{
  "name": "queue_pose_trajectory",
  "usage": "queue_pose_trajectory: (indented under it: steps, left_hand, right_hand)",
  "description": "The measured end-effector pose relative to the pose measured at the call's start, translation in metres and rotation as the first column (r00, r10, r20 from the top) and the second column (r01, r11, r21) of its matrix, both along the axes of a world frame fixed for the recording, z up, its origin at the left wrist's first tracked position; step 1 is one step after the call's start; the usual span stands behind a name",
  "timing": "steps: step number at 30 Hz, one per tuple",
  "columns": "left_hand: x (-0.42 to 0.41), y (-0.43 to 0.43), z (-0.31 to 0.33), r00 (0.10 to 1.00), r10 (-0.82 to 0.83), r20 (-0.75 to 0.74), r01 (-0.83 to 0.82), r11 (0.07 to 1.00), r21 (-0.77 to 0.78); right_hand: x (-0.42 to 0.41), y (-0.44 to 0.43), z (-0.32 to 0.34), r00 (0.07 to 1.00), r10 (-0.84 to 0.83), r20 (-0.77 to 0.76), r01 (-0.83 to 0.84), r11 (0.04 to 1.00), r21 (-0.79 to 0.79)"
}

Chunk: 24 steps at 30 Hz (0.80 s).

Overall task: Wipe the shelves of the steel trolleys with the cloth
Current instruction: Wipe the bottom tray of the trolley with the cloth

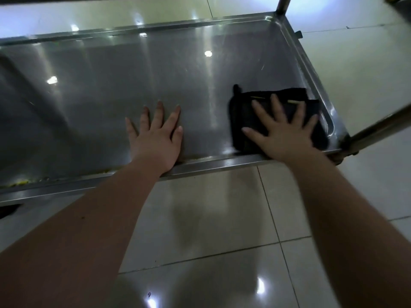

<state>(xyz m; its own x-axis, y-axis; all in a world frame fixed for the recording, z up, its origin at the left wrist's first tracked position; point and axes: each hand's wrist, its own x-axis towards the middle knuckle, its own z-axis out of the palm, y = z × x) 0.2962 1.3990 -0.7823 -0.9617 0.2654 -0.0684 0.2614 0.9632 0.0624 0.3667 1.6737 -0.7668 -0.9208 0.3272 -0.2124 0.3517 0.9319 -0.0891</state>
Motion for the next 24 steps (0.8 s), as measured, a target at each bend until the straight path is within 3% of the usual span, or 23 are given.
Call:
queue_pose_trajectory:
  steps: [4,8,13,17,20,24]
  left_hand:
    - [-0.001,-0.005,0.000,1.000,0.002,-0.004,-0.002,1.000,-0.004]
    - [-0.001,-0.008,-0.001,1.000,-0.001,0.011,0.001,1.000,0.014]
    - [-0.003,-0.006,-0.001,1.000,-0.005,0.011,0.004,1.000,0.023]
    - [0.000,-0.003,-0.002,1.000,-0.012,0.003,0.012,1.000,0.014]
    - [0.000,-0.003,0.000,1.000,-0.015,0.022,0.015,1.000,0.008]
    - [0.002,-0.004,0.006,0.998,-0.016,0.055,0.012,0.998,0.069]
  right_hand:
    - [-0.016,-0.105,-0.006,0.977,0.211,-0.043,-0.211,0.977,-0.005]
    - [-0.010,-0.088,-0.007,0.964,0.256,-0.076,-0.258,0.966,-0.028]
    - [0.007,0.025,0.000,0.998,0.060,0.008,-0.060,0.998,-0.027]
    - [0.014,0.047,0.002,0.997,-0.047,0.058,0.049,0.998,-0.034]
    - [0.005,0.001,-0.001,0.998,-0.063,0.013,0.063,0.997,-0.042]
    - [-0.008,-0.106,-0.006,0.991,0.128,-0.049,-0.128,0.992,-0.007]
